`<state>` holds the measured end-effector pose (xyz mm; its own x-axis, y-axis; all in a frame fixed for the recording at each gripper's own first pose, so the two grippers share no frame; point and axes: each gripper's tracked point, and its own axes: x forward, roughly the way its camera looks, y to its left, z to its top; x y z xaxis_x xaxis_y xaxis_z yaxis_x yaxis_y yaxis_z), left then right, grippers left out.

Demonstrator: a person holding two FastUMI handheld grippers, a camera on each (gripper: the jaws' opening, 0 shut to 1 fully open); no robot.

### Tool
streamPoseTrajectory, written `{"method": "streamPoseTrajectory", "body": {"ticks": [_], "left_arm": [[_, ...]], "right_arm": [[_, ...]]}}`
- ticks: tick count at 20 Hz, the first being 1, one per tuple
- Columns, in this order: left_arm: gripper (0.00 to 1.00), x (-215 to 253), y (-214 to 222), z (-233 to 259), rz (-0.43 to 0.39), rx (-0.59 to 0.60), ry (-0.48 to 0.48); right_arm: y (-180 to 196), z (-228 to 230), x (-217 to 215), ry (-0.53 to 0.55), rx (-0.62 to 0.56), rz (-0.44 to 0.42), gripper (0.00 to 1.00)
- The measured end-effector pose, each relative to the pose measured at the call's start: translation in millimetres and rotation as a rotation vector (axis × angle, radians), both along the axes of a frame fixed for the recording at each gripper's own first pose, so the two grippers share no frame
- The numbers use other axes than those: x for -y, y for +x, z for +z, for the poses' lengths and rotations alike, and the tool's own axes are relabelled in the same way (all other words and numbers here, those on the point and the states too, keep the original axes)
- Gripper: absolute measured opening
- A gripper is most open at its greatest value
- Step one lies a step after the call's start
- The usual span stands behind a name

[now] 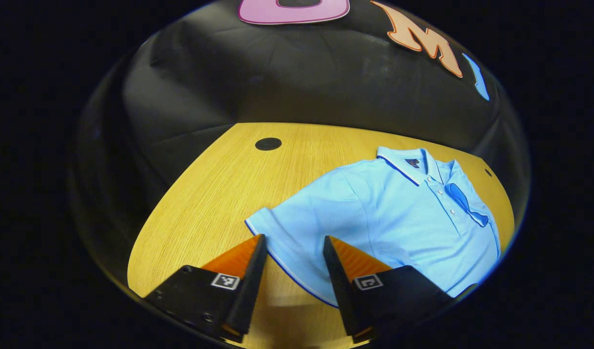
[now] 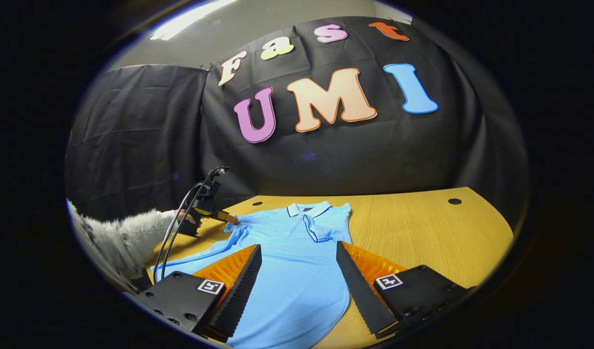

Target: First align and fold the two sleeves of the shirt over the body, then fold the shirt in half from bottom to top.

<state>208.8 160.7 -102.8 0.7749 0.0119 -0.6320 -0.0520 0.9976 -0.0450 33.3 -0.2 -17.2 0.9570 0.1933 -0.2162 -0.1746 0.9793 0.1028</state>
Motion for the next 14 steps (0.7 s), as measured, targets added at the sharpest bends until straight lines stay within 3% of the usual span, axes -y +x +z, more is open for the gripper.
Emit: {"method": "streamPoseTrajectory", "body": {"ticks": [1,2,3,5,11,14], "left_arm": [[0.49,4.2,0.5,1.3,-0.01,-0.004,-0.004],[0.4,8.3,2.1,-1.0,-0.02,-0.01,-0.01],[0.23,11.0,1.0,0.7,-0.026,-0.016,-0.013],[0.04,13.0,0.6,1.5,-0.022,-0.024,-0.008],[0.0,21.7,5.4,23.1,0.025,0.003,0.027],[0.0,50.1,19.8,59.1,-0.022,0.081,0.04]], "right_arm": [[0.2,0.7,1.4,0.0,0.0,0.001,0.97],[0.4,-0.4,2.0,-0.001,0.001,0.002,0.97],[-0.3,0.9,2.5,-0.001,0.001,0.003,0.97],[-1.2,0.9,1.2,-0.001,0.001,0.006,0.97],[-1.8,2.2,2.0,-0.001,-0.001,0.01,0.97],[-1.0,1.9,3.7,-0.003,-0.002,0.007,0.97]]}}
